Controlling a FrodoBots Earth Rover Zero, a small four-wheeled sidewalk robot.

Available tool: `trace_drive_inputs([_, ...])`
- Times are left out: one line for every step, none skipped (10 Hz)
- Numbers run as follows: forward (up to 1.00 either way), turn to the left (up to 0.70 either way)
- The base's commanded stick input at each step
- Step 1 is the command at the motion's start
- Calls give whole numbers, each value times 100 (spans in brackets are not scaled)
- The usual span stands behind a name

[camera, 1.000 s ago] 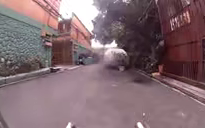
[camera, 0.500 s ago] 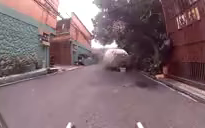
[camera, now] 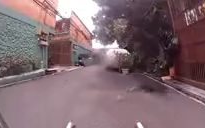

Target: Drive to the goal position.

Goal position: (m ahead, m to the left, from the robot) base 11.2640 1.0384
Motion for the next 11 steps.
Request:
trace_drive_inputs([70,1])
trace_drive_inputs([70,1])
trace_drive_inputs([70,1])
trace_drive_inputs([70,1])
trace_drive_inputs([70,1])
trace_drive_inputs([70,1])
trace_drive_inputs([70,1])
trace_drive_inputs([70,1])
trace_drive_inputs([70,1])
trace_drive_inputs([70,1])
trace_drive_inputs([70,1])
